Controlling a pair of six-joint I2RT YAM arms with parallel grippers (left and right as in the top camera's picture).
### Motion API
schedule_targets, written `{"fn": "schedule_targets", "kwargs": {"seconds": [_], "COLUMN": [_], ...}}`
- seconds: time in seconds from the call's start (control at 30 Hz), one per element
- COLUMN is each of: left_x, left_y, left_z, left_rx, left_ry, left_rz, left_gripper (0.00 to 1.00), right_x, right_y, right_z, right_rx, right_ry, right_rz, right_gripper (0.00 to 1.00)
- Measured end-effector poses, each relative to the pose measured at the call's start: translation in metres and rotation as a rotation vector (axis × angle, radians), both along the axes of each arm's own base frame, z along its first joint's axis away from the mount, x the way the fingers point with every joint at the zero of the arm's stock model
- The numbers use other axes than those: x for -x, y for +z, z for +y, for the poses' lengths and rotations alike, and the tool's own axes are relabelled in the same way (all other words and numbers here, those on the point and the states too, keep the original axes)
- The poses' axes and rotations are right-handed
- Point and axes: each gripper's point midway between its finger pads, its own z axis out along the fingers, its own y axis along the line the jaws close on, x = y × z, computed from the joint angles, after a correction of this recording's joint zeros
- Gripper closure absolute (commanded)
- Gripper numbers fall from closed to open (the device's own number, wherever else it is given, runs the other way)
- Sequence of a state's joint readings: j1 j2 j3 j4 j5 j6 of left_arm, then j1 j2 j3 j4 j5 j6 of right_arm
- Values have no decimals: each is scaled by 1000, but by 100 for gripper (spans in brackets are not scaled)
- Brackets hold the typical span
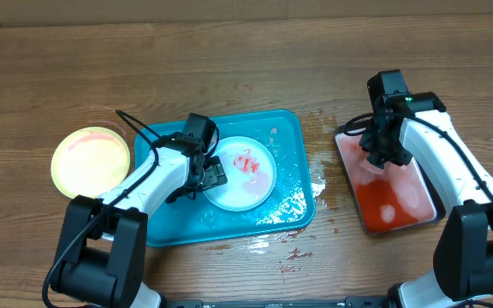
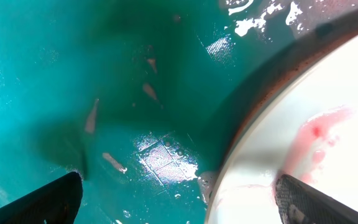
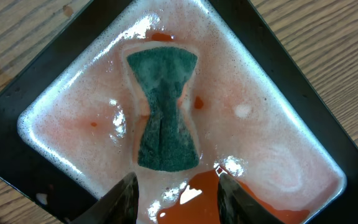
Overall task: Clean dirty plates on tray and stack at the side
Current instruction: 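Grip the white plate's left rim and drag it onto the tray center, then lift the green sponge out of the basin with the right gripper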
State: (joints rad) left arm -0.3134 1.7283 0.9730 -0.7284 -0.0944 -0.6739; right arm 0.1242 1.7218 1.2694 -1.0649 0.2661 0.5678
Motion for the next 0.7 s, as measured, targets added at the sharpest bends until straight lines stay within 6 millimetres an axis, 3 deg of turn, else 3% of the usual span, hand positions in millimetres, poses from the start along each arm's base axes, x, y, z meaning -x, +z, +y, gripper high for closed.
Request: {"fn": "schedule_targets", "kwargs": {"seconds": [0.07, 0.1, 0.17, 0.2, 0.23, 0.3, 0.43, 0.7], "left_x": [0, 0, 0, 0, 0, 1, 1, 0], "left_y": [0, 0, 0, 0, 0, 0, 0, 0], "left_z": [0, -1, -1, -2, -1, -1, 0, -1], "left_rx": [2, 4, 8, 8, 7, 5, 0, 5], "left_ry": [-1, -1, -1, -7, -7, -14, -20, -22], "left_rz": [0, 0, 0, 1, 2, 4, 4, 4], "left_gripper": [7, 15, 42, 50, 48, 26, 1, 0], "right_x": [0, 0, 0, 0, 0, 0, 1, 0], "right_y": [0, 0, 0, 0, 0, 0, 0, 0], "right_z": [0, 0, 0, 0, 0, 0, 0, 0], "right_rx": [0, 0, 0, 0, 0, 0, 0, 0], "right_ry": [-1, -1, -1, -1, -1, -1, 0, -1], "right_rz": [0, 0, 0, 1, 2, 1, 2, 1], "right_gripper": [57, 57, 57, 57, 57, 57, 57, 57]}}
